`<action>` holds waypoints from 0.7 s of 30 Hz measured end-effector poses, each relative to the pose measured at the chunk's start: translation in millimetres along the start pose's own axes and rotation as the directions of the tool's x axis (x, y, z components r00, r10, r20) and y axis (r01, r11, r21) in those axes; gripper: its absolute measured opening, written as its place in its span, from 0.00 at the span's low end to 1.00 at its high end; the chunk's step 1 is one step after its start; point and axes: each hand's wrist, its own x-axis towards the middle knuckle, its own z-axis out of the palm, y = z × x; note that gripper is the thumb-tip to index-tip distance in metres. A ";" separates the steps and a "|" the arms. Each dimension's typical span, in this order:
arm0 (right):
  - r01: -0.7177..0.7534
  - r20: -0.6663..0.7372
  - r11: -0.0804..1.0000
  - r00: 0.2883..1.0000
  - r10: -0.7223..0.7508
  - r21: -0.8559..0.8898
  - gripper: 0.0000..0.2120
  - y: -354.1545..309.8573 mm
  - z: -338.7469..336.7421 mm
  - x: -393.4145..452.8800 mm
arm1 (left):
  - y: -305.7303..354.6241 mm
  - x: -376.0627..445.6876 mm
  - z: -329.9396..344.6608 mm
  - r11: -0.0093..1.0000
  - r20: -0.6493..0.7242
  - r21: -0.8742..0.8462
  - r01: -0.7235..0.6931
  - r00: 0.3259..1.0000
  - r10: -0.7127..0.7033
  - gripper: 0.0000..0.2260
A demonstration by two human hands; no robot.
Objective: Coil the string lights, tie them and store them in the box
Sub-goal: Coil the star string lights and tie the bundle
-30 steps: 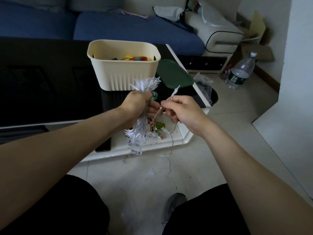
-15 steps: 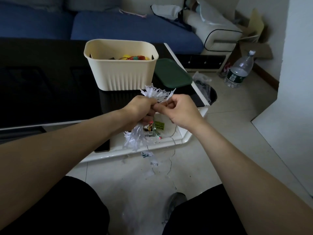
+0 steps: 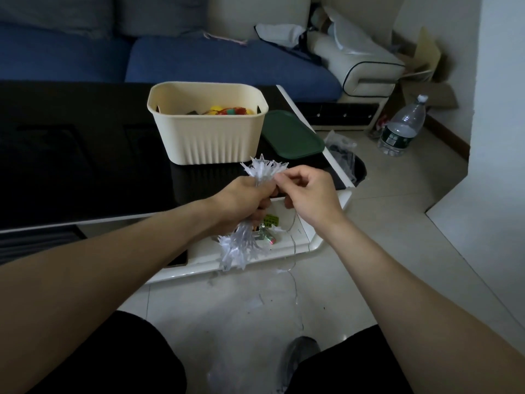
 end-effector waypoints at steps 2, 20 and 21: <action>0.031 0.007 0.999 0.999 -0.031 0.009 0.04 -0.4 3.0 0.1 | 0.4 0.4 -0.4 0.998 -0.038 -0.063 -0.007 0.999 0.004 0.15; 0.000 0.280 0.990 0.959 0.041 -0.144 0.19 -15.7 17.6 -2.6 | -3.7 7.6 -3.9 0.972 -0.203 -0.235 0.002 0.978 -0.051 0.17; -0.057 0.276 0.994 0.958 0.081 -0.093 0.22 -15.8 16.4 -3.2 | -2.4 8.2 -5.6 0.969 -0.229 -0.245 -0.026 0.973 -0.032 0.17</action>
